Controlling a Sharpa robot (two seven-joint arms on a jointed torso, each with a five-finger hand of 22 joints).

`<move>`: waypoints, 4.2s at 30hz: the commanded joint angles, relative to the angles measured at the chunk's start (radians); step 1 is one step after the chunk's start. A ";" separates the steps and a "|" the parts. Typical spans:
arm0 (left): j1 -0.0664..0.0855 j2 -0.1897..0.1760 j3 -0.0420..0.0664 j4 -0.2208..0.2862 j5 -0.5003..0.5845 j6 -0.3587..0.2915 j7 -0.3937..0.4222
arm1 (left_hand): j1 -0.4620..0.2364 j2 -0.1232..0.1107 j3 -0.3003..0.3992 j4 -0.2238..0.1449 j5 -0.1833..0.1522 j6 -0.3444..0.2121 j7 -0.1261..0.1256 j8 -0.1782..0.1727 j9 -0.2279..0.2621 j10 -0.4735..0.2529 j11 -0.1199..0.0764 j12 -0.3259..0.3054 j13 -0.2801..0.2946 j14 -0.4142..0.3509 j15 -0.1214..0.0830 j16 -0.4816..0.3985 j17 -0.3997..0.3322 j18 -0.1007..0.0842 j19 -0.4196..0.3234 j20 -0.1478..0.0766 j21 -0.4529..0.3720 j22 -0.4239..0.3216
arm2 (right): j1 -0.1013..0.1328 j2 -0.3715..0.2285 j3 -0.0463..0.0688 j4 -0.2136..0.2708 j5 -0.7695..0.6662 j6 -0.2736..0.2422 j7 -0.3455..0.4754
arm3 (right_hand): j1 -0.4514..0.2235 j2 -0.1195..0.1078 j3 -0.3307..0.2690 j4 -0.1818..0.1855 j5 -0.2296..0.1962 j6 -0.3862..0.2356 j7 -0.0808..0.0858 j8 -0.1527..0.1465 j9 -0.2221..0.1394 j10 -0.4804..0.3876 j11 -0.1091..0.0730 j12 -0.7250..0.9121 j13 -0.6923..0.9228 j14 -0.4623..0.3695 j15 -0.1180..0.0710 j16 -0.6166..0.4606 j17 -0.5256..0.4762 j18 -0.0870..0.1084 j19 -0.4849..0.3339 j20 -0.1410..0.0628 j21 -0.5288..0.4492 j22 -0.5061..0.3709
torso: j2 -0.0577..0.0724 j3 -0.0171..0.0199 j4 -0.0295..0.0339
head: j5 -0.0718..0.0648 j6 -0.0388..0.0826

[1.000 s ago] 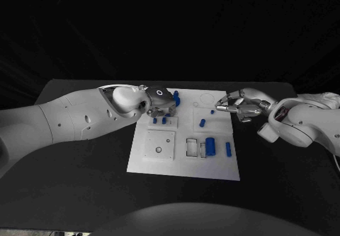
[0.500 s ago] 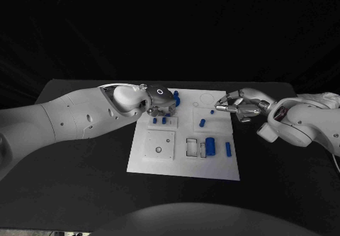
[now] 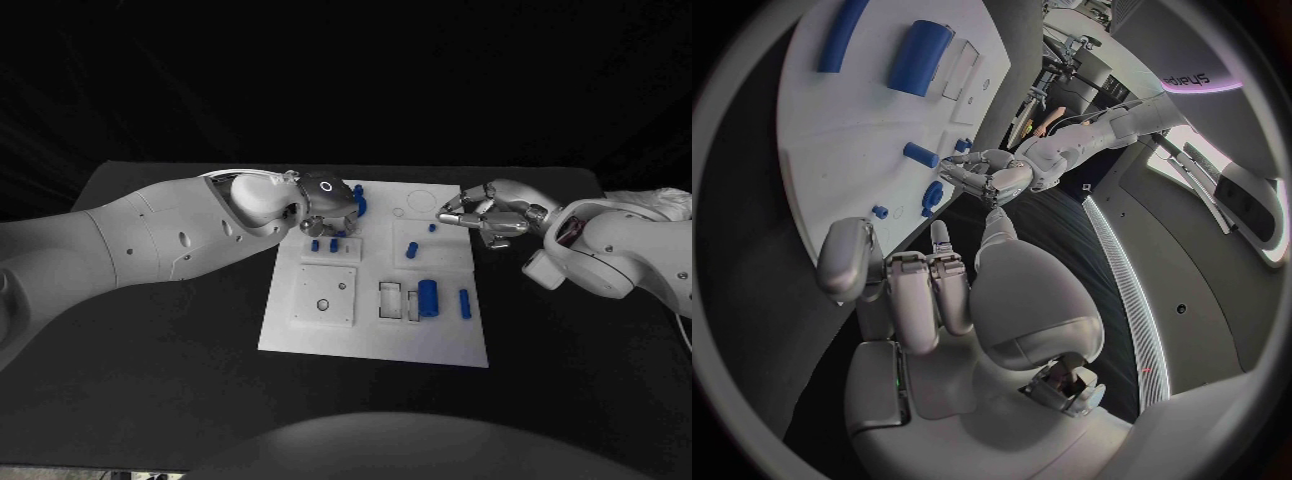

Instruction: Assemble the parts on the task board

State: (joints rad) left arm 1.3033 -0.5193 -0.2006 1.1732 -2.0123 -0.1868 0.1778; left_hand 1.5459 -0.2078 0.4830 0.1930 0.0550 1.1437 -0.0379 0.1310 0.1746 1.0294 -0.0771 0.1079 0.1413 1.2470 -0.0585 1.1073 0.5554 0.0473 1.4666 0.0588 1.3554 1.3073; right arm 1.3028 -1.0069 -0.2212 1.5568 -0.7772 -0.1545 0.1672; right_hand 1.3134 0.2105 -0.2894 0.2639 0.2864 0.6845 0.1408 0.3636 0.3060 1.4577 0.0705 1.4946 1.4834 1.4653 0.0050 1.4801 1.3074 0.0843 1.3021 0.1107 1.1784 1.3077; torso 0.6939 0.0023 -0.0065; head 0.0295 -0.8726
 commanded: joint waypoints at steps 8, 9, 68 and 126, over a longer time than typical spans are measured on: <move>-0.006 0.004 -0.004 -0.008 -0.011 -0.008 0.021 | -0.012 0.027 -0.025 0.007 -0.003 0.043 0.015 0.026 0.010 0.019 0.005 0.007 0.004 -0.006 0.001 0.000 0.002 -0.001 0.001 0.007 -0.002 0.201 | -0.001 0.000 0.000 0.000 -0.008 0.015 -0.003 | 0.004 0.012 0.002 0.006 -0.006 0.006 -0.002 0.001 0.000 0.012 -0.016 0.001 0.016 0.012 -0.004 -0.003 0.150 0.006 -0.001 0.002 -0.003 0.144 | 0.000 0.0004 0.0006 | -0.003 0.000; -0.006 0.004 -0.004 -0.008 -0.011 -0.008 0.021 | -0.012 0.028 -0.026 0.007 -0.002 0.045 0.016 0.027 0.011 0.020 0.005 0.007 0.004 -0.006 0.001 0.000 0.001 -0.001 0.001 0.008 -0.002 0.201 | -0.001 0.000 0.000 0.000 -0.008 0.015 -0.002 | 0.004 0.012 0.002 0.006 -0.006 0.006 -0.002 0.001 0.000 0.012 -0.016 0.001 0.016 0.012 -0.004 -0.003 0.150 0.006 -0.001 0.002 -0.003 0.144 | 0.000 0.0005 0.0007 | -0.003 0.000; 0.011 -0.138 0.009 0.057 0.835 0.095 -0.094 | -0.007 0.060 -0.093 0.009 0.076 0.005 0.080 0.007 0.020 0.037 0.071 0.002 0.018 -0.038 -0.011 -0.045 -0.079 0.000 0.003 -0.012 -0.004 0.201 | -0.001 -0.002 0.000 -0.002 -0.008 0.022 -0.012 | 0.008 0.011 0.004 0.006 -0.010 0.006 -0.002 0.001 -0.001 0.004 -0.017 -0.005 0.011 0.008 -0.004 -0.007 0.145 0.007 -0.005 0.002 -0.008 0.143 | 0.000 -0.0003 -0.0004 | 0.007 0.000; 0.051 -0.245 0.005 0.242 1.596 0.232 -0.188 | -0.003 0.101 -0.189 0.023 0.211 -0.043 0.119 -0.018 0.021 -0.018 0.119 -0.011 0.022 -0.081 0.018 -0.060 -0.114 0.010 -0.027 0.008 -0.058 0.187 | 0.001 0.165 0.002 0.006 -0.391 -0.359 0.214 | 0.316 -0.108 0.155 -0.183 -0.032 0.058 -0.127 -0.060 -0.079 0.058 -0.118 0.029 0.040 0.053 -0.090 0.027 0.185 -0.013 0.078 -0.077 0.085 0.170 | -0.007 0.0028 0.0164 | -0.003 0.000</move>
State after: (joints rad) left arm 1.3523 -0.7636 -0.1961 1.4074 -0.4838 0.0008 0.0047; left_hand 1.5379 -0.1090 0.2989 0.2161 0.2609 1.1009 0.0736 0.1116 0.1937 1.0139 0.0385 0.0988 0.1645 1.1699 -0.0421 1.0511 0.4427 0.0471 1.4450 0.0658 1.3030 1.3075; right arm 1.3041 -0.8485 -0.2198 1.5660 -1.1147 -0.4812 0.3644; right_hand 1.5638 0.0519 -0.1387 0.0802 0.2590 0.7359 0.0149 0.3092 0.2270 1.3964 0.0557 1.5219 1.4577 1.4629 -0.0323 1.5015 1.3081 0.0843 1.3811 0.0428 1.2604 1.3081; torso 0.6879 0.0059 0.0097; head 0.0284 -0.8726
